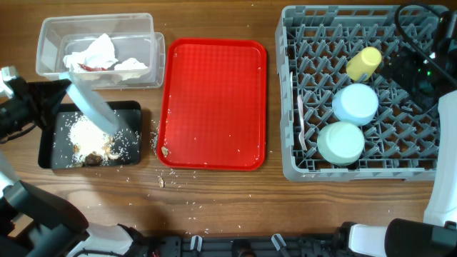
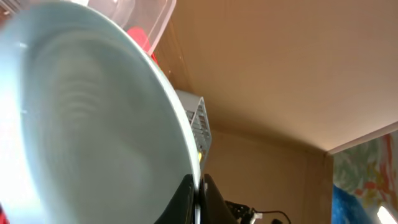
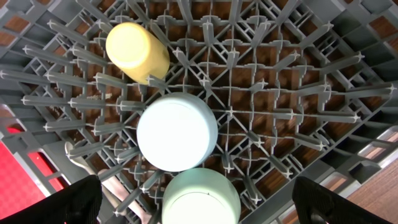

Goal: Sort waste into correct bins and load items into the dishwasher rack
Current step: 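Set the empty plate back on the red tray and retract the left gripper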

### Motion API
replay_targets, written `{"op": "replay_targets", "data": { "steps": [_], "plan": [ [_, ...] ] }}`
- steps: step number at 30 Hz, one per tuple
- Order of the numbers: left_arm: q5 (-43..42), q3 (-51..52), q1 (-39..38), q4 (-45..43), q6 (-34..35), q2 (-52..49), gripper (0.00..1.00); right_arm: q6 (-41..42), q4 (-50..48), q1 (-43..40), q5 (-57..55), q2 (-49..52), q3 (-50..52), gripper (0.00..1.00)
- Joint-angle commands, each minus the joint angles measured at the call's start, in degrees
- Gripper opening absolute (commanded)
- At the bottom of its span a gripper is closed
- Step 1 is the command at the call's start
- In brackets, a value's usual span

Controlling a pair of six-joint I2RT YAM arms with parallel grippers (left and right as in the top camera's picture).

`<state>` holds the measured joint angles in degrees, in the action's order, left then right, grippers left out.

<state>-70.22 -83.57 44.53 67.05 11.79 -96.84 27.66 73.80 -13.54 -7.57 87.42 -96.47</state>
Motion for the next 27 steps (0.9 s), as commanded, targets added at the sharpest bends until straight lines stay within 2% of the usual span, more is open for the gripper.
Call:
{"op": "replay_targets", "data": {
  "steps": [1, 3, 9, 12, 14, 15, 16, 18, 22, 27],
  "plan": [
    [-3.2, 0.5, -0.3, 6.1, -3.3, 1.0, 0.04, 0.9, -0.1, 0.0, -0.8, 0.5, -0.6, 1.0],
    [-6.7, 0.5, -1.8, 9.4, -8.7, 2.2, 0.04, 0.8, -0.1, 0.0, -0.8, 0.5, -0.6, 1.0],
    [-1.2, 0.5, -9.5, 10.4, -8.4, 7.5, 0.04, 0.8, -0.1, 0.0, -0.8, 0.5, -0.6, 1.0],
    [4.7, 0.5, -18.6, 9.4, -8.3, 9.7, 0.04, 0.8, -0.1, 0.0, -0.8, 0.5, -0.6, 1.0],
    [10.7, 0.5, -27.5, 7.1, -5.4, 9.8, 0.04, 0.9, -0.1, 0.0, -0.8, 0.5, -0.6, 1.0],
    [15.8, 0.5, -32.0, 4.5, -1.5, 9.7, 0.04, 0.9, -0.1, 0.0, -0.8, 0.5, -0.6, 1.0],
    [21.8, 0.5, -36.2, 1.7, 2.7, 9.7, 0.04, 0.9, -0.1, 0.0, -0.8, 0.5, -0.6, 1.0],
    [39.2, 0.5, -47.3, -4.4, 13.7, 9.6, 0.04, 0.9, -0.1, 0.0, -0.8, 0.5, -0.6, 1.0],
    [64.0, 0.5, -66.6, -14.6, 22.3, 6.9, 0.04, 0.8, -0.1, 0.0, -0.8, 0.5, -0.6, 1.0],
    [72.8, 0.5, -77.4, -24.1, 22.6, -2.3, 0.04, 0.9, -0.1, 0.0, -0.8, 0.5, -0.6, 1.0]
  ]
}}
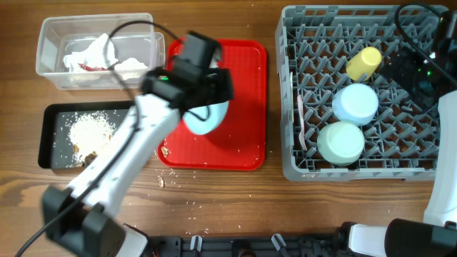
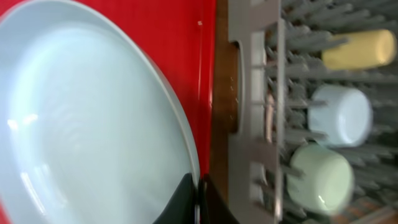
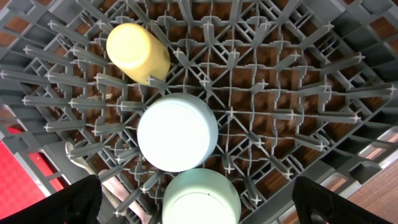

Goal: Sort waste into correct bins and load items into the dishwasher rack
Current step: 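Set the empty plate back on the red tray and retract the left gripper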

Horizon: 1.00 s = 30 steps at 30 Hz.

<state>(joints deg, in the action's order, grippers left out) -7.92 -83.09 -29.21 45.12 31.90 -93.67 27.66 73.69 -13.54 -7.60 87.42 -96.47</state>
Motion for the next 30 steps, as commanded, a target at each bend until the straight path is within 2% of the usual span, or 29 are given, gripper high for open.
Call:
{"op": "replay_targets", "data": {
  "steps": [1, 6, 12, 13, 15, 16, 19, 20, 22, 26, 28, 30],
  "plan": [
    [10.6, 0.0, -4.4, -3.0, 2.4, -6.9, 0.08, 0.9, 0.0, 0.0, -0.7, 0.5, -0.6, 1.0],
    [10.6, 0.0, -5.3, -4.9, 2.4, -12.2, 0.12, 0.8, 0.0, 0.0, -0.7, 0.5, -0.6, 1.0],
    [10.6, -1.2, -3.0, -2.7, 2.5, -8.3, 0.32, 1.0, -0.2, 0.0, 0.0, 0.5, -0.6, 1.0],
    [10.6, -1.9, -1.4, -1.3, 2.5, -6.1, 0.41, 1.1, -0.5, 0.0, 1.5, 0.5, -0.6, 1.0],
    [10.6, -2.1, 3.2, 1.3, 3.1, -1.2, 0.82, 2.9, -0.5, 0.0, 12.3, 0.5, -0.6, 1.0],
    [10.6, -2.1, 5.7, 2.4, 3.6, 0.8, 0.97, 2.9, -0.6, 0.0, 16.8, 0.5, -0.6, 1.0],
    [10.6, -2.1, 17.4, 9.0, 4.6, 6.9, 1.0, -2.1, -1.3, 0.3, 37.9, 0.5, -0.6, 1.0],
    [10.6, -2.1, 20.7, 11.3, 4.6, 7.9, 1.0, -8.8, -3.6, 1.5, 45.0, 0.5, -0.6, 1.0],
    [10.6, -2.1, 25.9, 14.5, 4.6, 8.8, 1.0, -17.5, -5.8, 5.8, 49.8, 0.5, -0.6, 1.0],
    [10.6, -2.1, 34.3, 19.8, 4.6, 8.5, 1.0, -15.2, -5.9, 18.5, 31.6, 1.9, -0.6, 1.0],
    [10.6, -2.1, 38.8, 20.3, 4.6, 8.5, 1.0, -10.5, -5.9, 28.2, 16.1, 5.4, -0.6, 1.0],
    [10.6, -2.1, 40.6, 20.3, 4.6, 8.5, 1.0, -9.7, -6.7, 33.6, 10.1, 8.7, -0.6, 1.0]
  ]
}}
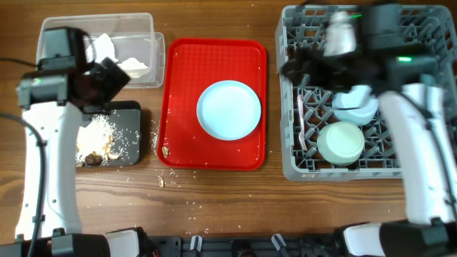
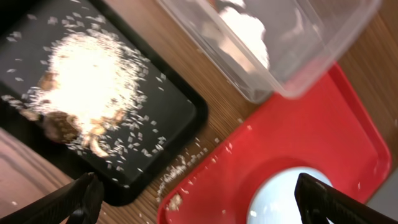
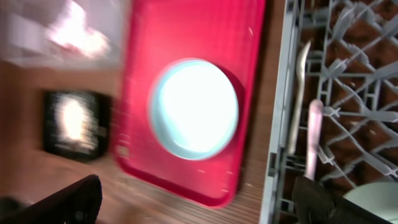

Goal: Sort waste into correct bins and load items into the dishwasher rack
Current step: 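Set the empty plate back on the red tray and retract the left gripper, then grasp the light-blue plate rim with the right gripper and lift it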

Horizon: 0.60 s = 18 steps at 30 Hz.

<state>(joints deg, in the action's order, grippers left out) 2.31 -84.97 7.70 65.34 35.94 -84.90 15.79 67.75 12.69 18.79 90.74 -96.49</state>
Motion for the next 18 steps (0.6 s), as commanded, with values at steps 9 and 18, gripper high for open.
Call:
{"op": "replay_targets", "data": {
  "steps": [9, 18],
  "plan": [
    [0.3, -0.2, 5.7, 0.1, 0.5, -0.2, 1.0, -4.0, -12.5, 13.6, -20.0, 20.1, -0.6, 0.77],
    [0.3, -0.2, 5.7, 0.1, 0.5, -0.2, 1.0, -8.3, -17.2, 13.6, -19.9, 33.0, -0.6, 0.68]
  ]
}}
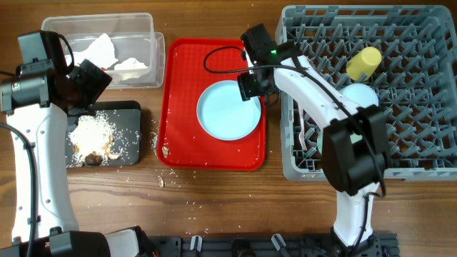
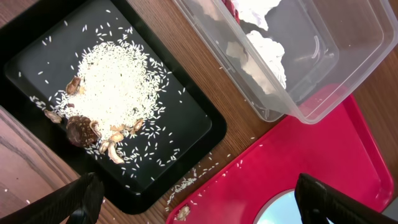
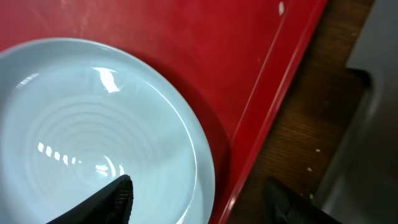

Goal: Sort waste into correct bins and load items into the dishwasher rack
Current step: 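Grasp the light-blue plate rim with the right gripper and lift it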

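Observation:
A pale blue plate lies flat on the red tray; the right wrist view shows it close up. My right gripper is low over the plate's right rim, open, with one finger over the plate and the other past the tray's edge. My left gripper hangs open and holds nothing, above the black tray of rice and scraps. The grey dishwasher rack holds a yellow cup and a white bowl.
A clear bin with crumpled paper stands at the back left. Loose rice and crumbs lie on the wood in front of the red tray. My right arm crosses the rack's left side.
My right gripper has come down from high near the rack's left edge to the plate's right rim. The left gripper stays open over the black tray, shifted a little. The plate has not moved.
My left gripper held the plate tilted over the black tray, then carried over the red tray. Then the plate lay on the red tray, the left gripper was open back by the black tray, and the right arm had left the rack. Now it is at the plate.

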### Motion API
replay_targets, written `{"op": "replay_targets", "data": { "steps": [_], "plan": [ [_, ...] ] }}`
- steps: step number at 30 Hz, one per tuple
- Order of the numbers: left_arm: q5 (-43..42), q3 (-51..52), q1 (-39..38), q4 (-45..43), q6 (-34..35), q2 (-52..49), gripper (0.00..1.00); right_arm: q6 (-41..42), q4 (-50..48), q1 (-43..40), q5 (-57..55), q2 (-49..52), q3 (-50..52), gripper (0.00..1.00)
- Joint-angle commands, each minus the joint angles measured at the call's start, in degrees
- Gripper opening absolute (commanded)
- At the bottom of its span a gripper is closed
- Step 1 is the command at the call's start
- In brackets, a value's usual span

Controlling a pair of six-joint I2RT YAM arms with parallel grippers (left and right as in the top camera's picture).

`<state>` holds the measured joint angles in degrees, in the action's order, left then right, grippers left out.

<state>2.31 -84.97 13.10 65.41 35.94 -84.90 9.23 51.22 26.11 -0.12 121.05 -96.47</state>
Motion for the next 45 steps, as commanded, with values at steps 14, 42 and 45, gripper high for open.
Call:
{"op": "replay_targets", "data": {
  "steps": [14, 42, 45],
  "plan": [
    [0.3, -0.2, 0.3, 0.0, 0.5, -0.2, 1.0, -1.5, -2.1, 0.8, 0.2, 7.7, -0.6, 0.29],
    [0.3, -0.2, 0.3, 0.0, 0.5, -0.2, 1.0, 16.2, 2.6, -15.9, -38.9, -16.7, -5.2, 0.04],
    [0.3, -0.2, 0.3, 0.0, 0.5, -0.2, 1.0, 16.2, 0.0, -15.9, -40.4, -15.5, -5.2, 0.04]
  ]
}}
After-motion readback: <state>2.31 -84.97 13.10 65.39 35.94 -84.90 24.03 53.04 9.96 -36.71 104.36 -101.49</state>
